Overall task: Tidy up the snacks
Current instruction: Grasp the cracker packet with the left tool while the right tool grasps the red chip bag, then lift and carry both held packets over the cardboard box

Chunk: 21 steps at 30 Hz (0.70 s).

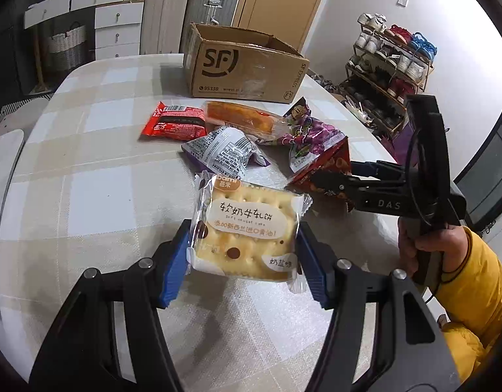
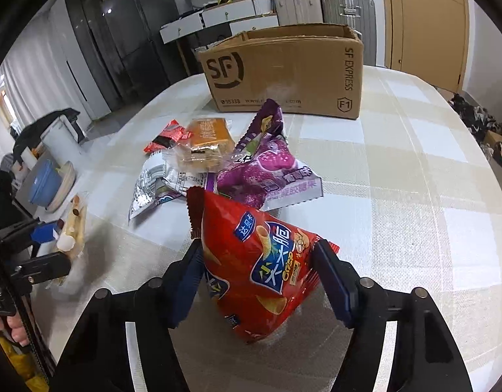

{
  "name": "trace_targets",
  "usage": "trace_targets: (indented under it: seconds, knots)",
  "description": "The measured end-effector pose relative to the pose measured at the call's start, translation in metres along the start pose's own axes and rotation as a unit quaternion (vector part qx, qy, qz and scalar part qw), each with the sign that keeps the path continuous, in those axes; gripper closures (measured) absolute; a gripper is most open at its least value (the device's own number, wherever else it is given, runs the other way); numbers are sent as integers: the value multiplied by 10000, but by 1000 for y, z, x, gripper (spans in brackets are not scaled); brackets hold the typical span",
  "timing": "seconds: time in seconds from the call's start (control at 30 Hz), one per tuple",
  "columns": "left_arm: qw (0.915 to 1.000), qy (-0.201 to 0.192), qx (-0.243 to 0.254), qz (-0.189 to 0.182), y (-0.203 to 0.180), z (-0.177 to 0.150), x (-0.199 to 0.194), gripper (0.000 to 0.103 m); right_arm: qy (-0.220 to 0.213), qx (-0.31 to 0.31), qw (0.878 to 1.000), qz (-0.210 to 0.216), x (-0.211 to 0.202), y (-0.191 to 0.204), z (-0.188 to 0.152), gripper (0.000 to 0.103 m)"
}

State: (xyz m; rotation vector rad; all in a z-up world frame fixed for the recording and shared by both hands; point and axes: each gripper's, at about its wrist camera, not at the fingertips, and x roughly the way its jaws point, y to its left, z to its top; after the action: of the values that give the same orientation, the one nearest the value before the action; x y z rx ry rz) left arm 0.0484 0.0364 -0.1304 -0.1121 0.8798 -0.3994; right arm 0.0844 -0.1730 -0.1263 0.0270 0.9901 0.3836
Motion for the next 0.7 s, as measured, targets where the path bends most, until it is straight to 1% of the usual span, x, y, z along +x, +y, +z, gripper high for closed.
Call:
trace_targets:
  seconds: [0.1, 0.17, 0.27, 0.47, 0.7]
  knots:
    - [10000, 11, -50, 25, 1, 0, 1, 44, -25, 68, 9999, 103, -2, -4, -1, 39]
    - [10000, 3, -59, 43, 0, 0, 0, 44, -58, 118, 9998, 179, -4, -6, -1, 44]
    - [9999, 3, -52, 91, -3, 0, -3, 44, -139, 307, 9989, 332, -10, -10, -2, 48]
    - [9998, -74, -19, 171, -12, 0, -15, 44, -327, 550, 9961, 604, -27, -17, -9, 53]
    - [9996, -114, 46, 247, -25, 2, -27, 44, -517, 779, 9917, 882, -45, -23, -19, 55]
